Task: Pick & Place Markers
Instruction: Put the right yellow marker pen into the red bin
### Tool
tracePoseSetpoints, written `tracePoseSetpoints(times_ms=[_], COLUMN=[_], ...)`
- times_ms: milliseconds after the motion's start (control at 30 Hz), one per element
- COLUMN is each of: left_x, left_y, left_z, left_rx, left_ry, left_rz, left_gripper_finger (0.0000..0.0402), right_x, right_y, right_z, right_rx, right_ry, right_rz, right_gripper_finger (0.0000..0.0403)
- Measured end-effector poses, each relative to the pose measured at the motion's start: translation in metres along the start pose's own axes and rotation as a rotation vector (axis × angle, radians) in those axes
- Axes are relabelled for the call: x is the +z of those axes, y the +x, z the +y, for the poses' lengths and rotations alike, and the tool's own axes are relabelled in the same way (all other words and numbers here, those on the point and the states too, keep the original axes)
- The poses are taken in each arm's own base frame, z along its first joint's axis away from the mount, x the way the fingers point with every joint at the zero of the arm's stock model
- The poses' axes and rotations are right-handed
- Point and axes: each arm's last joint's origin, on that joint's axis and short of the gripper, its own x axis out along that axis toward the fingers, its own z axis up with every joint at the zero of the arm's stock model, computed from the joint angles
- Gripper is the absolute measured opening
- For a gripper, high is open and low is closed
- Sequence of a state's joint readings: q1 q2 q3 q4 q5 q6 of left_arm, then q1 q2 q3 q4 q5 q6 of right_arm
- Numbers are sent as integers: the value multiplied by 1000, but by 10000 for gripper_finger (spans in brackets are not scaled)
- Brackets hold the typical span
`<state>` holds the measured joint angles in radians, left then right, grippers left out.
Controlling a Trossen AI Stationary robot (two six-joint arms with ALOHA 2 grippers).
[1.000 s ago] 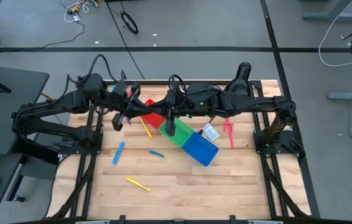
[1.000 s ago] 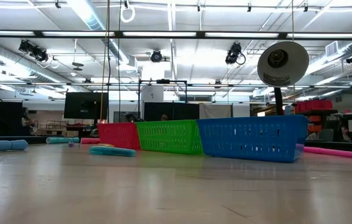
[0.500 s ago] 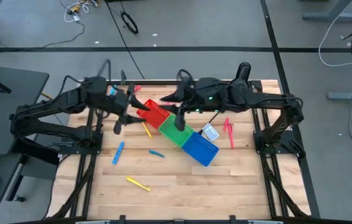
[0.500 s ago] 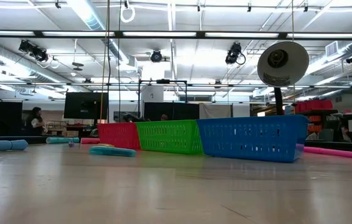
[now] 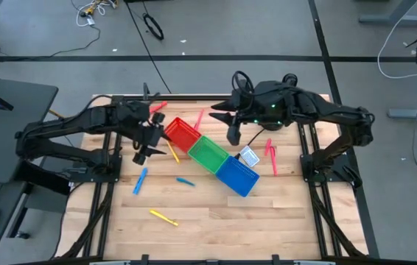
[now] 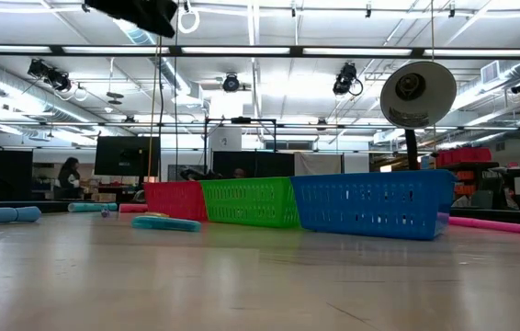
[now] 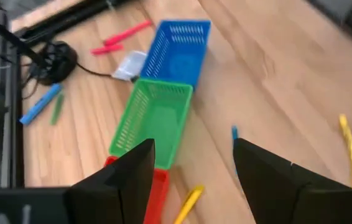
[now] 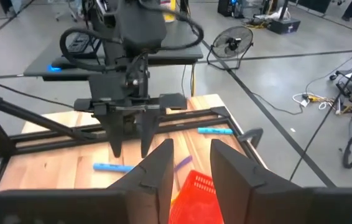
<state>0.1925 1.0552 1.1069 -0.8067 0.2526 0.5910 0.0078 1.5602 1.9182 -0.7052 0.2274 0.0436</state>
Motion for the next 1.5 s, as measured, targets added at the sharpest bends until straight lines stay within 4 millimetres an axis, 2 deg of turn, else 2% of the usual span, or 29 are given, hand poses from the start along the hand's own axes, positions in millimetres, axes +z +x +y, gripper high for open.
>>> tracePoseSetpoints(times_ms=[433, 733, 967, 1233, 1500], left_x=[-19, -23, -28, -42, -65], left_y=[41, 72, 97, 135, 168], left_z=[1, -1, 0, 4, 10], left_rx=[-110, -165, -236, -306, -387], left_ry=[21, 176, 289, 347, 325], left_rz=[326, 445, 493, 586, 671], left_gripper_finger=[223, 222, 222, 222, 222], right_x=[-2, 4, -9, -31, -43], right_y=[-3, -33, -47, -47, -48], right_z=[-1, -7, -11, -12, -12], right_rx=[-1, 2, 2, -1, 4], right_ry=[23, 29, 48, 79, 79], right_rz=[20, -41, -25, 9, 12], right_gripper_finger=[102, 102, 102, 102, 102])
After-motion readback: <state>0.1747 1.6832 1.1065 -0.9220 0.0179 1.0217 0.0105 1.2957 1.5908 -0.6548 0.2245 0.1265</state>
